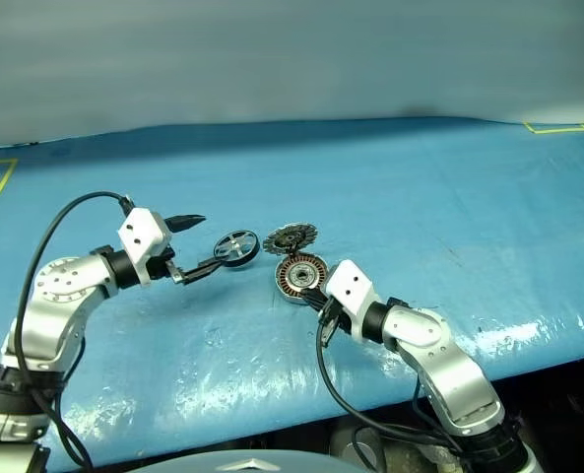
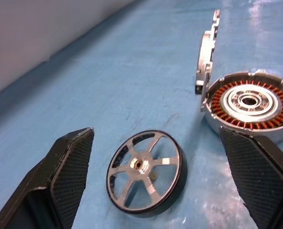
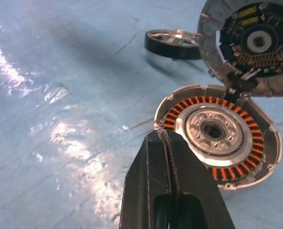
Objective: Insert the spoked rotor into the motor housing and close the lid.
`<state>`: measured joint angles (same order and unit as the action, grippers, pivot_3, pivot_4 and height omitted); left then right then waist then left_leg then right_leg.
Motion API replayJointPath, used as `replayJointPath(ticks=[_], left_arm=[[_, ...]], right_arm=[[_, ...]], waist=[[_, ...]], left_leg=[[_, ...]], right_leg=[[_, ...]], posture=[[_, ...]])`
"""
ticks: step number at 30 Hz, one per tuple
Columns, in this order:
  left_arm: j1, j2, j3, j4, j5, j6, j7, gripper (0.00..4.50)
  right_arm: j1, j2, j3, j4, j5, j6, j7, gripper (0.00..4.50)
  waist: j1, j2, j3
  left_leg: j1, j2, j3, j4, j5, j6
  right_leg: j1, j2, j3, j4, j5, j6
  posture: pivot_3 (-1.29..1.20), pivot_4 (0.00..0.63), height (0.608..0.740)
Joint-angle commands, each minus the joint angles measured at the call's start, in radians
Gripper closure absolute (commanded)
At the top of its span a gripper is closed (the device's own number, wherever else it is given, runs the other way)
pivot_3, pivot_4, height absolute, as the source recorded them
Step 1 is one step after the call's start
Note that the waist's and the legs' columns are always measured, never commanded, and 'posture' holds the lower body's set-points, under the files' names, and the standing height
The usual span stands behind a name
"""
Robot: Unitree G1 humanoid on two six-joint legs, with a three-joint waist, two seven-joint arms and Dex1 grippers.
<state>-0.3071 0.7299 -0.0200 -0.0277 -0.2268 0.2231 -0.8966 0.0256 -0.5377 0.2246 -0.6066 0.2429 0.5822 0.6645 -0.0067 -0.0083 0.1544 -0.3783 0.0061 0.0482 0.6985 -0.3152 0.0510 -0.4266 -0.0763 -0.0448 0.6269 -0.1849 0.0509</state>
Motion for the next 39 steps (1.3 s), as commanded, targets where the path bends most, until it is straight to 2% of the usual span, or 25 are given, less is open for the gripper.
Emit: replayJointPath(ticks=[1, 8, 13, 18, 28, 39], left_arm=[[-0.103, 0.016, -0.048, 0.104, 0.027, -0.041, -0.101, 0.0], [-0.343, -0.025, -0.166, 0.369, 0.127, -0.141, -0.228, 0.0], [-0.458, -0.046, -0.265, 0.524, 0.242, -0.248, -0.288, 0.0], [-0.531, -0.077, -0.308, 0.639, 0.3, -0.34, -0.325, 0.0], [-0.575, -0.134, -0.316, 0.745, 0.34, -0.416, -0.356, 0.0], [-0.573, -0.112, -0.287, 0.739, 0.336, -0.423, -0.365, 0.0]], right_arm=[[0.028, -0.022, -0.037, -0.098, 0.028, 0.005, -0.002, 4.46], [0.08, -0.039, -0.097, -0.164, 0.035, 0.007, -0.042, 4.46], [0.103, -0.031, -0.105, -0.18, 0.024, 0.014, -0.095, 4.46], [0.135, -0.031, -0.096, -0.184, -0.009, 0.016, -0.144, 4.46], [0.153, -0.028, -0.083, -0.181, -0.041, 0.012, -0.182, 4.46], [0.14, -0.025, -0.072, -0.168, -0.043, 0.009, -0.18, 4.46]], waist=[[-0.001, 0.0, 0.0], [0.002, -0.002, 0.001], [0.002, -0.002, 0.001], [0.001, -0.003, 0.001], [0.003, -0.003, 0.001], [0.003, -0.003, 0.001]], left_leg=[[0.0, 0.0, 0.0, 0.0, 0.0, 0.0], [0.0, 0.0, 0.001, 0.001, 0.0, 0.0], [-0.001, 0.0, 0.002, 0.001, 0.0, 0.0], [-0.001, 0.0, 0.003, 0.001, -0.001, 0.001], [-0.002, 0.0, 0.002, 0.002, -0.001, 0.002], [-0.002, 0.0, 0.002, 0.002, -0.001, 0.002]], right_leg=[[0.0, 0.0, 0.0, 0.0, 0.0, 0.0], [0.0, 0.0, 0.0, 0.0, 0.0, 0.001], [0.0, 0.0, 0.001, 0.0, 0.001, 0.001], [-0.001, 0.0, 0.001, 0.0, 0.001, 0.001], [-0.001, 0.0, 0.001, 0.0, 0.001, 0.002], [-0.001, 0.0, 0.001, 0.0, 0.001, 0.003]], posture=[[0.0, 0.15, 0.74], [0.0, 0.15, 0.74], [0.0, 0.15, 0.74], [0.0, 0.15, 0.74], [0.0, 0.15, 0.74], [0.0, 0.15, 0.74]])
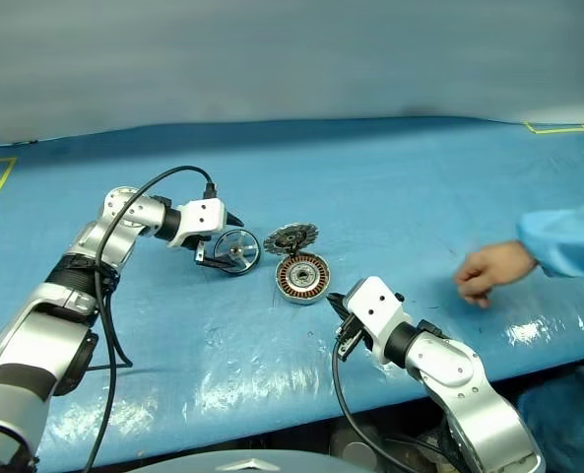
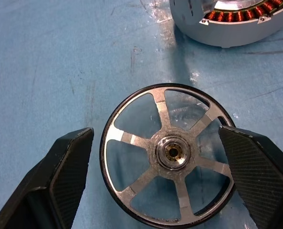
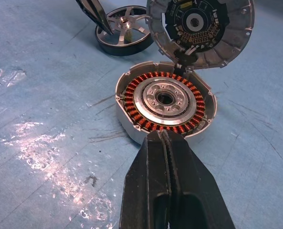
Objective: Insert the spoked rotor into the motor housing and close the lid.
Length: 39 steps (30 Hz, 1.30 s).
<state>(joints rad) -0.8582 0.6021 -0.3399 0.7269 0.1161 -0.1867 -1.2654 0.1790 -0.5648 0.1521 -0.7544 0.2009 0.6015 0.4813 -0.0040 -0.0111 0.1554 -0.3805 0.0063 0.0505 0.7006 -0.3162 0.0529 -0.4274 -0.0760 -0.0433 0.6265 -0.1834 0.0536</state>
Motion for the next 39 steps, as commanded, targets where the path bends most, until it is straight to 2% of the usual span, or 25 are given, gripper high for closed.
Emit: replayJointPath(ticks=[1, 28, 35, 39], left_arm=[[-0.02, 0.016, 0.034, -0.016, -0.008, -0.014, 0.004, 0.0], [0.011, 0.023, 0.049, -0.051, -0.018, -0.007, 0.006, 0.0], [0.028, 0.025, 0.052, -0.063, -0.03, 0.002, 0.001, 0.0], [0.072, 0.02, 0.101, -0.121, -0.092, 0.03, 0.008, 0.0]], right_arm=[[-0.017, 0.002, 0.002, -0.018, -0.001, -0.011, 0.004, 4.46], [-0.037, -0.002, 0.01, 0.0, -0.014, -0.01, 0.017, 4.46], [-0.031, -0.023, -0.029, -0.02, 0.001, -0.003, 0.033, 4.46], [-0.045, -0.053, -0.06, -0.031, 0.016, 0.01, 0.053, 4.46]], waist=[[0.0, 0.0, 0.0], [0.0, 0.0, 0.0], [0.0, 0.0, 0.0], [0.0, 0.0, 0.0]], left_leg=[[0.0, 0.0, 0.0, 0.0, 0.0, 0.0], [0.0, 0.0, 0.0, 0.001, 0.0, 0.0], [0.0, 0.0, 0.0, 0.001, 0.0, 0.0], [0.0, 0.0, 0.0, 0.001, 0.0, 0.0]], right_leg=[[0.0, 0.0, 0.0, 0.0, 0.0, 0.0], [0.0, 0.0, 0.0, 0.0, 0.001, 0.001], [0.0, 0.0, 0.0, 0.0, 0.001, 0.001], [0.0, 0.0, 0.0, 0.0, 0.001, 0.001]], posture=[[0.0, 0.15, 0.74], [0.0, 0.15, 0.74], [0.0, 0.15, 0.74], [0.0, 0.15, 0.74]])
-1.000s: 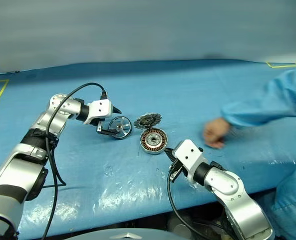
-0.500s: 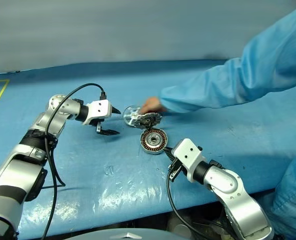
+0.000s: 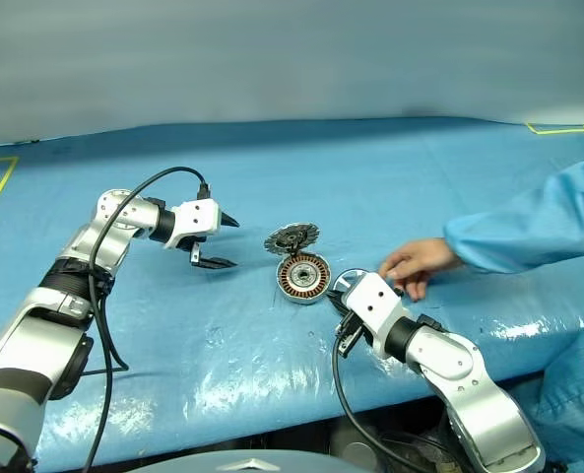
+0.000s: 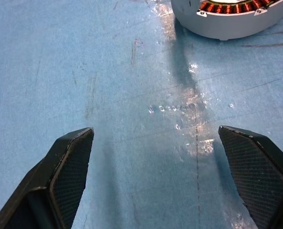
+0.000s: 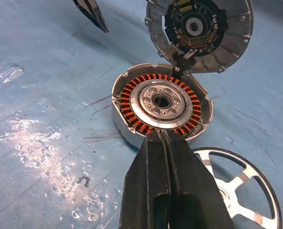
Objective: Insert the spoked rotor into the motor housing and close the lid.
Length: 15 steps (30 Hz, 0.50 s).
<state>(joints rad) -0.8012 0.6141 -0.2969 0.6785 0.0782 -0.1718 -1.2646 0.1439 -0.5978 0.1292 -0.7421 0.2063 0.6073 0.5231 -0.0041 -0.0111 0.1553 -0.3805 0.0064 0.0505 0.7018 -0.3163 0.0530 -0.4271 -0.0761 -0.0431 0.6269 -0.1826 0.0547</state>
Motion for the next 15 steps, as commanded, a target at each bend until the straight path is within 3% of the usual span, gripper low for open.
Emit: replayJointPath(ticks=[1, 6, 7, 9, 15], left_arm=[[0.032, 0.008, 0.071, -0.097, -0.069, 0.025, 0.011, 0.0], [0.174, 0.036, 0.125, -0.292, -0.109, 0.065, 0.054, 0.0], [0.214, 0.041, 0.137, -0.349, -0.127, 0.083, 0.059, 0.0], [0.289, 0.041, 0.17, -0.455, -0.175, 0.138, 0.079, 0.0], [0.485, 0.014, 0.299, -0.707, -0.373, 0.35, 0.169, 0.0]], right_arm=[[-0.013, -0.029, -0.039, -0.043, 0.002, 0.005, 0.012, 4.46], [-0.03, -0.05, -0.068, -0.046, 0.014, 0.009, 0.023, 4.46], [-0.033, -0.058, -0.073, -0.046, 0.017, 0.009, 0.032, 4.29], [-0.04, -0.08, -0.079, -0.043, 0.022, 0.004, 0.058, 3.93], [-0.109, -0.168, -0.09, 0.012, 0.027, -0.005, 0.144, 1.96]], waist=[[-0.001, 0.0, 0.0], [-0.006, 0.0, 0.0], [-0.006, 0.0, 0.0], [-0.006, 0.0, 0.0], [-0.003, 0.0, 0.0]], left_leg=[[0.0, 0.0, 0.0, 0.0, 0.0, 0.0], [0.0, 0.002, 0.0, 0.0, 0.0, 0.0], [0.0, 0.003, 0.0, 0.0, 0.0, 0.0], [0.0, 0.004, 0.0, 0.0, 0.0, 0.0], [0.0, 0.004, -0.001, 0.002, 0.0, 0.0]], right_leg=[[0.0, 0.0, 0.0, 0.0, 0.0, 0.0], [0.0, 0.0, 0.0, 0.0, 0.0, 0.0], [0.0, 0.0, 0.001, 0.0, 0.0, 0.0], [0.0, -0.001, 0.001, 0.0, 0.0, 0.0], [0.001, -0.002, 0.0, 0.0, 0.0, 0.001]], posture=[[0.0, 0.15, 0.74], [0.0, 0.15, 0.74], [0.0, 0.15, 0.74], [0.0, 0.15, 0.74], [0.0, 0.15, 0.74]])
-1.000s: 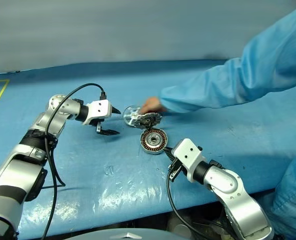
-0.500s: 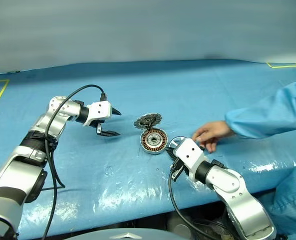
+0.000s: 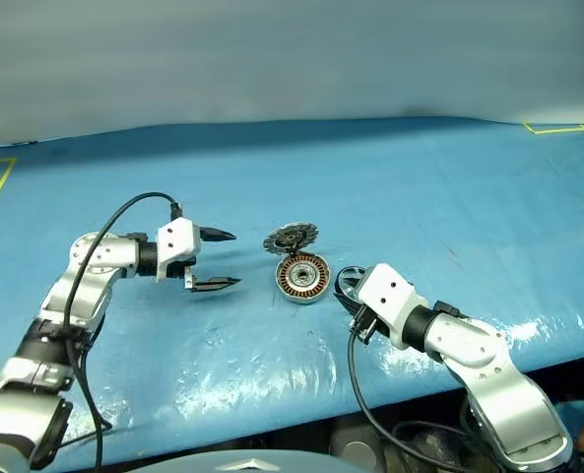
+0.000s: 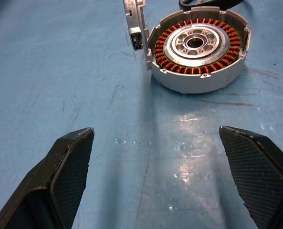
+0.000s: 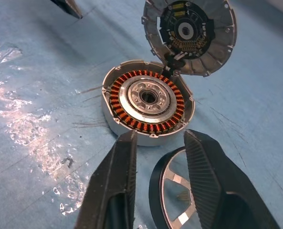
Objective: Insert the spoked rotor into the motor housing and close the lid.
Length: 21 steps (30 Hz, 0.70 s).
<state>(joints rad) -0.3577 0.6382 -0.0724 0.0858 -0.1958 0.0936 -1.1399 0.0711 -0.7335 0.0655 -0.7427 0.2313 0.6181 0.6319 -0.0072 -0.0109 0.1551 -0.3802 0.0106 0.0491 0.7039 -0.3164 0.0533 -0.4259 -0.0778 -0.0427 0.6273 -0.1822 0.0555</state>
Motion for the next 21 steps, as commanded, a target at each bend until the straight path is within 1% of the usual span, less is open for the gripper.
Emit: replayJointPath(ticks=[1, 2, 6, 7, 10, 16, 19, 21], left_arm=[[0.074, -0.011, 0.083, -0.144, -0.106, 0.101, 0.062, 0.0], [0.108, -0.007, 0.083, -0.173, -0.098, 0.105, 0.077, 0.0], [0.25, -0.015, 0.071, -0.292, -0.094, 0.131, 0.138, 0.0], [0.272, -0.018, 0.068, -0.309, -0.093, 0.135, 0.151, 0.0], [0.315, -0.024, 0.071, -0.351, -0.098, 0.15, 0.183, 0.0], [0.369, -0.024, 0.072, -0.396, -0.109, 0.167, 0.225, 0.0], [0.39, -0.023, 0.064, -0.404, -0.103, 0.167, 0.242, 0.0], [0.397, -0.037, 0.078, -0.411, -0.139, 0.19, 0.253, 0.0]], right_arm=[[-0.052, -0.05, -0.023, 0.029, -0.005, -0.022, 0.049, 1.68], [-0.069, -0.067, -0.018, 0.049, -0.013, -0.027, 0.063, 1.31], [-0.175, -0.129, 0.03, 0.163, -0.05, -0.047, 0.128, 0.1], [-0.193, -0.138, 0.037, 0.185, -0.048, -0.054, 0.151, 0.1], [-0.236, -0.163, 0.048, 0.239, -0.052, -0.075, 0.201, 0.1], [-0.274, -0.14, 0.05, 0.295, 0.003, -0.028, 0.26, 0.1], [-0.285, -0.122, 0.046, 0.339, 0.03, 0.029, 0.267, 0.1], [-0.287, -0.11, 0.034, 0.365, 0.044, 0.048, 0.264, 0.1]], waist=[[0.0, 0.0, 0.0], [-0.001, 0.0, 0.0], [-0.003, 0.0, 0.0], [-0.003, 0.0, 0.0], [0.007, 0.0, 0.0], [0.012, 0.0, 0.0], [0.011, 0.0, 0.0], [0.012, 0.0, 0.0]], left_leg=[[0.0, 0.0, 0.0, 0.0, 0.0, 0.0], [0.0, 0.0, 0.0, 0.001, 0.0, 0.0], [0.002, 0.0, 0.001, 0.001, 0.0, 0.0], [0.002, 0.0, 0.001, 0.001, 0.0, 0.0], [0.002, 0.0, 0.0, 0.001, 0.0, 0.0], [0.002, -0.001, 0.0, 0.001, -0.001, 0.001], [0.002, -0.001, 0.001, 0.001, -0.001, 0.001], [0.002, -0.001, 0.001, 0.001, -0.001, 0.001]], right_leg=[[0.0, 0.0, 0.0, 0.0, 0.0, 0.0], [0.0, 0.0, 0.0, 0.0, 0.0, 0.0], [0.001, 0.0, 0.001, 0.0, -0.001, -0.001], [0.001, 0.0, 0.001, 0.0, -0.002, -0.004], [0.001, 0.0, 0.0, 0.0, -0.002, -0.004], [0.002, -0.001, 0.001, 0.0, -0.002, -0.005], [0.001, -0.001, 0.001, 0.0, -0.002, -0.005], [0.002, -0.001, 0.001, 0.0, -0.002, -0.005]], posture=[[0.0, 0.15, 0.74], [0.0, 0.15, 0.74], [0.0, 0.15, 0.74], [0.0, 0.15, 0.74], [0.0, 0.15, 0.74], [0.0, 0.15, 0.74], [0.0, 0.15, 0.74], [0.0, 0.15, 0.74]])
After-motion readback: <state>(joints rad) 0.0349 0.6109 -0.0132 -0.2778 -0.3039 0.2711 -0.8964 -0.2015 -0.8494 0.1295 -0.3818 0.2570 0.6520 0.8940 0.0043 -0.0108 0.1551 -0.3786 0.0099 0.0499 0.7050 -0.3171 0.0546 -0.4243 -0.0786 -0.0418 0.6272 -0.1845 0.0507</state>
